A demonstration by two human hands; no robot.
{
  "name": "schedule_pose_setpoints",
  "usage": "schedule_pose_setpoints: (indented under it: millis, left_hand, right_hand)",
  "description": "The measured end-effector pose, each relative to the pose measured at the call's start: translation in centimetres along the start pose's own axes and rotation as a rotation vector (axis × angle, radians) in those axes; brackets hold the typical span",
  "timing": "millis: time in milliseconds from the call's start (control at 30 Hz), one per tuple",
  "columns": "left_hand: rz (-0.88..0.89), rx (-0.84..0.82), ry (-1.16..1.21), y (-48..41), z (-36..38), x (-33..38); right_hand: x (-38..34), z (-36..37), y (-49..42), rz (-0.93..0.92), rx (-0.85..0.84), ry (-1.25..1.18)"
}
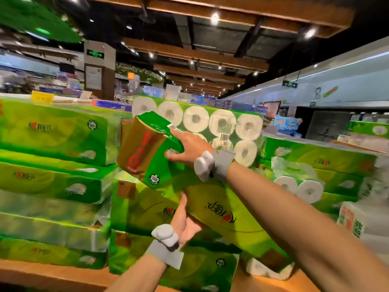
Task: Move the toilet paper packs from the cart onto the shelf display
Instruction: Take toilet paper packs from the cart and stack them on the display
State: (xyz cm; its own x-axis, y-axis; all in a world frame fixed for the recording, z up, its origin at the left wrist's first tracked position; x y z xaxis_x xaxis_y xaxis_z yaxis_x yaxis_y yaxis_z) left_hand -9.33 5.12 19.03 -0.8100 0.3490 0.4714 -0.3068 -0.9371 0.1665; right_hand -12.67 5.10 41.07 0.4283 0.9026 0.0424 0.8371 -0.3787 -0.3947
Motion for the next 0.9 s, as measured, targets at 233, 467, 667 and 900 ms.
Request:
schedule_pose_setpoints:
  millis: [233, 467, 667, 900]
  left_hand:
    - [0.131, -0.179, -0.032, 0.1, 2.6, 4.1]
    - [0.2, -0.201, 0.01, 0.1, 5.2, 6.5]
    - [0.196, -0.136, 0.177, -0.9, 4.6, 7.2]
    - [0.257, 0.031, 0.299, -2.1, 2.8, 7.9]
  right_hand:
    - [1.4, -1.4, 1.3, 0.025, -0.015, 0.303]
    - [2.3, -3.1, 2.7, 0.079, 0.094, 0.441]
    - [4.2, -1.8, 4.3, 0.113, 0.113, 0.471]
    - [5.1, 0.7, 3.8, 0.071, 0.027, 0.487]
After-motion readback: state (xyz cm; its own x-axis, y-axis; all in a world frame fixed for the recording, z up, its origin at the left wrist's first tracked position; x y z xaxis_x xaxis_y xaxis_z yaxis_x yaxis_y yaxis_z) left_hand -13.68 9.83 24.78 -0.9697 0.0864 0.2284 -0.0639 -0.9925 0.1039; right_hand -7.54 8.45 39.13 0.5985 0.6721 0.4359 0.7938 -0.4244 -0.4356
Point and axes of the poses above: each hand's wrist, its own y-axis away from the middle knuckle, its own z-axis out of the palm, x = y × z, the point moved 7 cm from there along -y, towards the middle knuckle, and after that the axes turned 13 degrees about -z, right-handed, at the moved point
